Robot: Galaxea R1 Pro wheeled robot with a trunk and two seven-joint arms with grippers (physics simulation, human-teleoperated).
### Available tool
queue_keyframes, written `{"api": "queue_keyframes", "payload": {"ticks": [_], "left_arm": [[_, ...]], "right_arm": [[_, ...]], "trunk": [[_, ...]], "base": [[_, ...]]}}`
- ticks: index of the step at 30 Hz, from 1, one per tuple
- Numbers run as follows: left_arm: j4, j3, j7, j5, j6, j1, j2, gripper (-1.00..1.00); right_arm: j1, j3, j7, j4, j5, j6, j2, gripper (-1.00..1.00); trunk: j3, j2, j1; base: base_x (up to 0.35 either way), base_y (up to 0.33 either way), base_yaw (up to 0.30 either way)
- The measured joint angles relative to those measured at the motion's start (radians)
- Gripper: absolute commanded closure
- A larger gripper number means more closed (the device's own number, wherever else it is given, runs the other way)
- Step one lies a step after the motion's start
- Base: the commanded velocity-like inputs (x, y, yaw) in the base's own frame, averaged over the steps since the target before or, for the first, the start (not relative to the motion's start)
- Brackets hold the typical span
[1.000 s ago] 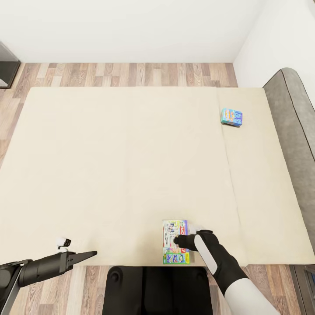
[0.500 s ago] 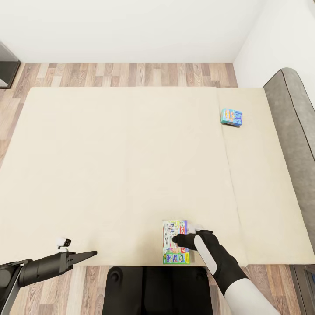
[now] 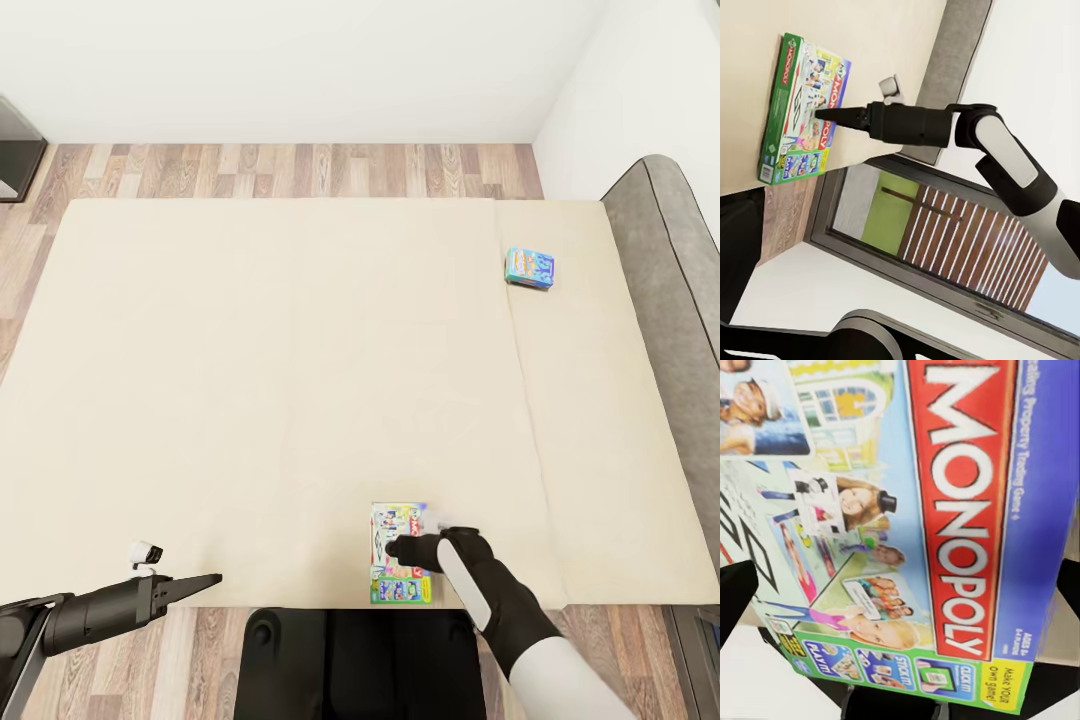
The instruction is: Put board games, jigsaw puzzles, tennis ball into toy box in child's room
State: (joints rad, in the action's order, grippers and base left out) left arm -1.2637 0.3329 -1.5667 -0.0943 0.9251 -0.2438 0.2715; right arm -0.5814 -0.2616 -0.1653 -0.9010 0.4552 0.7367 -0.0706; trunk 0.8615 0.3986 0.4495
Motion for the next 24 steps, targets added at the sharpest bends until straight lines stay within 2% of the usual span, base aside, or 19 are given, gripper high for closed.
{"api": "queue_keyframes", "payload": {"ticks": [4, 13, 20, 24], "left_arm": [[0.000, 0.000, 0.000, 0.000, 0.000, 0.000, 0.000, -1.00], [0.000, 0.000, 0.000, 0.000, 0.000, 0.000, 0.000, -1.00], [0.000, 0.000, 0.000, 0.000, 0.000, 0.000, 0.000, -1.00], [0.000, 0.000, 0.000, 0.000, 0.000, 0.000, 0.000, -1.00]], "right_arm": [[-0.001, -0.016, 0.001, -0.003, 0.000, 0.001, -0.002, -1.00], [-0.001, -0.019, 0.002, -0.007, 0.000, 0.003, -0.008, -1.00], [-0.004, -0.019, 0.070, -0.029, 0.003, 0.009, -0.008, -1.00], [-0.005, -0.019, 0.087, -0.031, 0.003, 0.009, -0.009, -1.00]], "trunk": [[0.000, 0.000, 0.000], [0.000, 0.000, 0.000], [0.000, 0.000, 0.000], [0.000, 0.000, 0.000]], "base": [[0.000, 0.000, 0.000], [0.000, 0.000, 0.000], [0.000, 0.000, 0.000], [0.000, 0.000, 0.000]]}}
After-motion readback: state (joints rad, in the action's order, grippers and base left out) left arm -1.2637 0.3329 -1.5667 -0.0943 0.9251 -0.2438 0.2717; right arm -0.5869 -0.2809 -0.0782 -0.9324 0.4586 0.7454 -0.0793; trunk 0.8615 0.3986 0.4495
